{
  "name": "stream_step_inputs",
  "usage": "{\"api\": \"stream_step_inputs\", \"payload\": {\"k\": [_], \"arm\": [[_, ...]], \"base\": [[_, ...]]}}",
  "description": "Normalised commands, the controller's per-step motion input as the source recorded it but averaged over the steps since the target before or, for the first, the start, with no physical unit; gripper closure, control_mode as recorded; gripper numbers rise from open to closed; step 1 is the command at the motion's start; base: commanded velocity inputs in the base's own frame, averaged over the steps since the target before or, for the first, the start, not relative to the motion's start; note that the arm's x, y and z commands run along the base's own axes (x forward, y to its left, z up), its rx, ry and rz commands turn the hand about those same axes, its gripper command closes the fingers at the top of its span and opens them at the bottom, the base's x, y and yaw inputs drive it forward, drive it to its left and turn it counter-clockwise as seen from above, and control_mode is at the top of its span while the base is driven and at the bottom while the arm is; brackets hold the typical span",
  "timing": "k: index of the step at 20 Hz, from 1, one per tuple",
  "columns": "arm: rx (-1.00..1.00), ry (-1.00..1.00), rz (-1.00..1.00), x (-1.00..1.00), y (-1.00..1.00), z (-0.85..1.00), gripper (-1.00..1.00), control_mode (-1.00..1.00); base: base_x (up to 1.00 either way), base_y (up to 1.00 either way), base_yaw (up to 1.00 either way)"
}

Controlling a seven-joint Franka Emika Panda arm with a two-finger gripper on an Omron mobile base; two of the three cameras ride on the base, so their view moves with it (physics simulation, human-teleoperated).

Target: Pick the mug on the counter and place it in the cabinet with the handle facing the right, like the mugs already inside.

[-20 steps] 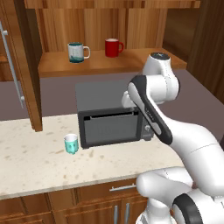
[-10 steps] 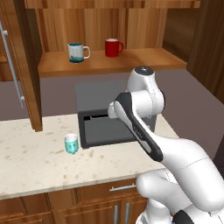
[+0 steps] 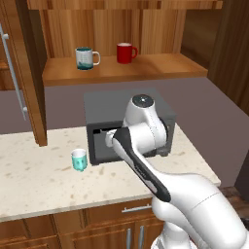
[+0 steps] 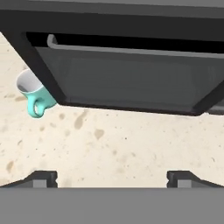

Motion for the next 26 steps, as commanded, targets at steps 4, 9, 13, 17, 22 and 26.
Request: {"api": "stream_step_inputs", "payload": {"k": [4,9,13,17,22,26], "arm": [[0.00,0.00,0.00,0.00,0.38,-0.33,-1.00,-1.00],[0.01,0.00,0.00,0.00,0.32,-0.22,-1.00,-1.00],[0.01,0.00,0.00,0.00,0.35,-0.15,-1.00,-1.00],[0.02,0.00,0.00,0.00,0.37,-0.19,-1.00,-1.00],[0.01,0.00,0.00,0.00,0.35,-0.22,-1.00,-1.00],[0.00,0.00,0.00,0.00,0.31,-0.19,-1.00,-1.00]], "base": [[0.00,0.00,0.00],[0.00,0.00,0.00],[0.00,0.00,0.00],[0.00,0.00,0.00],[0.00,0.00,0.00],[0.00,0.00,0.00]]}}
